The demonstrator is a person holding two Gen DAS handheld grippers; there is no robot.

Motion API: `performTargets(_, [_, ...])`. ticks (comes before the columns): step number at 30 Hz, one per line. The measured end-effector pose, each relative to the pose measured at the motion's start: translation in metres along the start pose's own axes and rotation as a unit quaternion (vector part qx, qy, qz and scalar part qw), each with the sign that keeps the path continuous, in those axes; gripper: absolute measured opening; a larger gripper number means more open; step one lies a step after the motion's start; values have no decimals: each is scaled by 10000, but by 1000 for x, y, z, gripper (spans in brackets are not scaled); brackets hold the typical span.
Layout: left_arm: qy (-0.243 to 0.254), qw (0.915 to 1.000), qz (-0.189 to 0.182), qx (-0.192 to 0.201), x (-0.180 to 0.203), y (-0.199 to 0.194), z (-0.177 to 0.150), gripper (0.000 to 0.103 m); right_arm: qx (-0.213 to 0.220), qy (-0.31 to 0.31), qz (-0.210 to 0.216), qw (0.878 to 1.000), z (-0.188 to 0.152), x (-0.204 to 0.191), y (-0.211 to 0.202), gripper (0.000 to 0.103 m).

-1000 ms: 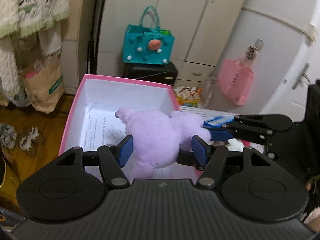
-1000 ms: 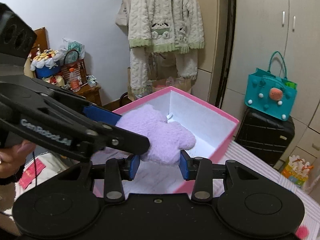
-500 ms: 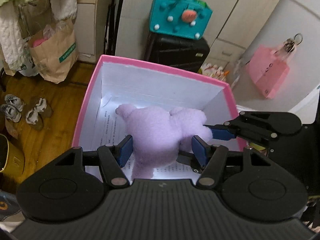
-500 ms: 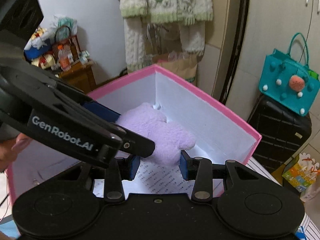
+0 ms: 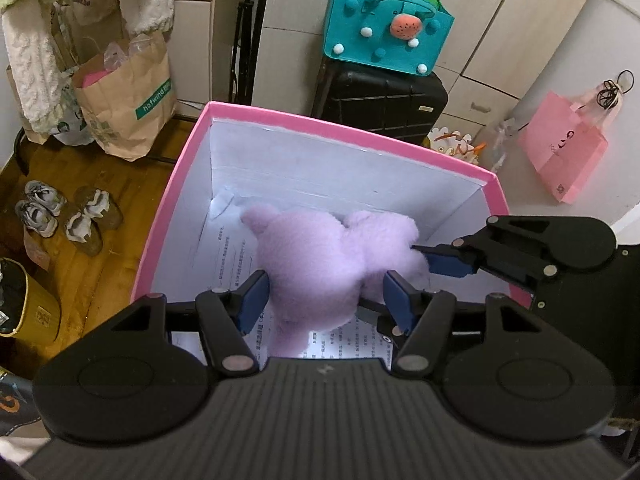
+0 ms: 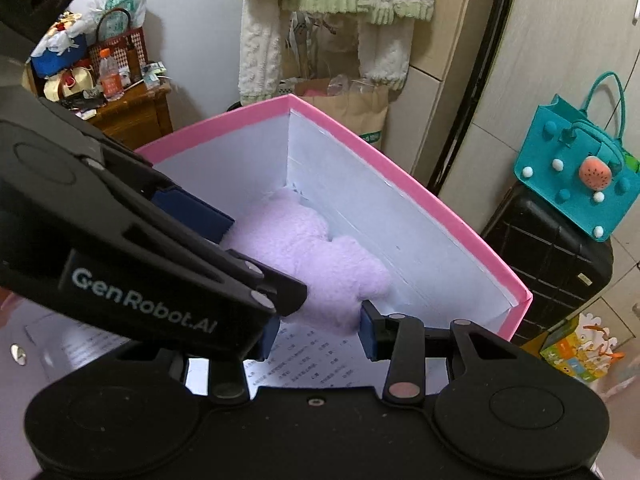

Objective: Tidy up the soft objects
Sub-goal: 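Carry the lilac bear with the left gripper over the pink box, then open the left gripper to drop the bear into the box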

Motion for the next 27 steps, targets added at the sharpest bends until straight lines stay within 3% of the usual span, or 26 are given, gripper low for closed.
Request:
performTargets(5, [112,9999,-31,117,1,-10,-7,64,49,-90,-186,9998,-3,0,0,47])
performTargets(9, [145,9989,-369,242,-1,-30,-20,64,170,-274,-271,9991,-12,-5,-15,47])
performTargets(17, [598,9958,-237,648,7,-80,-57,66,452,14,184,9988,-39,-5,-62,47])
performTargets(27, [1221,9910,-33,552,35,-112,-93,68,703,480,646,9943,-70,-18,-111,48])
Point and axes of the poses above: each gripper's, at about its wrist camera, not at the fingertips, and y roughly the way its jaws point, x to its right, z to its top, the point moved 4 cm from there along y, roughly the way its jaws point, and after that the axes turned 12 degrees about -x, right-handed, at the moved point
